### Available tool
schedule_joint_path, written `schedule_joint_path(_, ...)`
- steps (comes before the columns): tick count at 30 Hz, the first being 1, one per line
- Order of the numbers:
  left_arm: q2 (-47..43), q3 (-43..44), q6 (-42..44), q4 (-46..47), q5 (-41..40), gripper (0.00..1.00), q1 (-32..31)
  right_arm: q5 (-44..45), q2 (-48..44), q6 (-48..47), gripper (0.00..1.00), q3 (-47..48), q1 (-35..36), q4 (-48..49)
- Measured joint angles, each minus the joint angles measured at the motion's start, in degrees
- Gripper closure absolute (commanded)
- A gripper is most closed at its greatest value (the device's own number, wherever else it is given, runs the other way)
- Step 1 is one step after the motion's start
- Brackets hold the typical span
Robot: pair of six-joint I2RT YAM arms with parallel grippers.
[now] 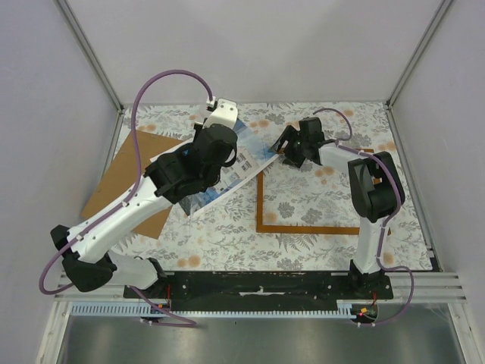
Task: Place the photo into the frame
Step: Adjust the photo at the center of the board.
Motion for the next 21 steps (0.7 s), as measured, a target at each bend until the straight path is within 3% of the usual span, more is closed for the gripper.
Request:
schedule_joint_path(4,-1.0,0.2,-0.3,-1.1,1.0,0.98,0.9,-0.4,3.2,0.2,0.24,2.3,0.0,0.7)
schedule_joint_path(12,-1.0,5.3,-0.3,-2.7,2.2,0.98,1.4,-1.0,4.6,0.8,0.48,4.4,0.7,1.6)
schedule_joint_path(16,-1.0,6.8,-0.3,-3.8,2.4,0.98,1.4,-1.6,5.0,1.0,0.72,5.3,1.7,1.4)
schedule_joint_path(21,-1.1,7.8,-0.3,-4.7,2.4,0.98,1.4,-2.5,6.1,0.5,0.95,8.2,2.4,0.3)
